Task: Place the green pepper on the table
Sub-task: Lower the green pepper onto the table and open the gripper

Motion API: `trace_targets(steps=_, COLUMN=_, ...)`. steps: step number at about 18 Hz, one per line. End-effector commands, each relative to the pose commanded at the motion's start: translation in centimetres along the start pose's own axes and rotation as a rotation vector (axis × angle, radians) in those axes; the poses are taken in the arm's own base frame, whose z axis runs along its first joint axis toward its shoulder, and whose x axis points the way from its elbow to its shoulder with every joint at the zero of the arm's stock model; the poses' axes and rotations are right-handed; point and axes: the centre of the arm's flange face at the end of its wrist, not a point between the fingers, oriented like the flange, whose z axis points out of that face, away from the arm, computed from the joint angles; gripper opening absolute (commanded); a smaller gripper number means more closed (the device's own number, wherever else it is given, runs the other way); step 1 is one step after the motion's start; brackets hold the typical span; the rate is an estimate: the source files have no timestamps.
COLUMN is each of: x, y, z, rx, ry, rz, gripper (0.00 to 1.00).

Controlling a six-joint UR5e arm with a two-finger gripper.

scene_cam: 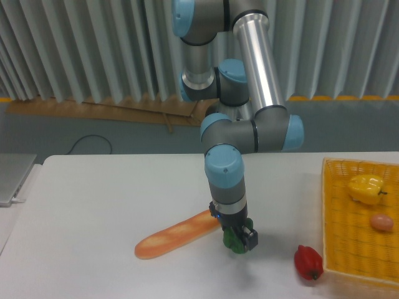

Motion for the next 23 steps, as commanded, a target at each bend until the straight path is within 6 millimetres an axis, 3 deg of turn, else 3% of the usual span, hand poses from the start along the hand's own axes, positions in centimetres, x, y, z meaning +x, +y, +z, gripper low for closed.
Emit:
trace_targets(steps=6, x=0.2, y=-0.2, z=0.3, rx=-0.004, ry=0.003, rz=0.0, gripper=0.76)
trace_targets(steps=7, x=0.2, y=-0.2, z=0.5, rx=-0.008, ry=0.003, rz=-0.005, gripper=0.91)
trace_targets(steps=8, x=0.1, y=0.0, z=0.5, rx=-0.019, ry=-0.004, rz=-0.008, gripper=1.0)
trace_targets(steps=19, x=0.5, y=-0.1, z=0.5, rx=-0.047, ry=-0.022, rz=-0.009, gripper=1.0)
trace_targets(steps=21, x=0.9, y=0.1, z=-0.8, rx=-0.031, ry=-0.031, rz=-0.013, gripper=1.0)
trace_targets(steps=23, x=1.6, y=1.3, z=-3.9, rx=-0.004, ry=-0.062, rz=-0.038, gripper=1.0)
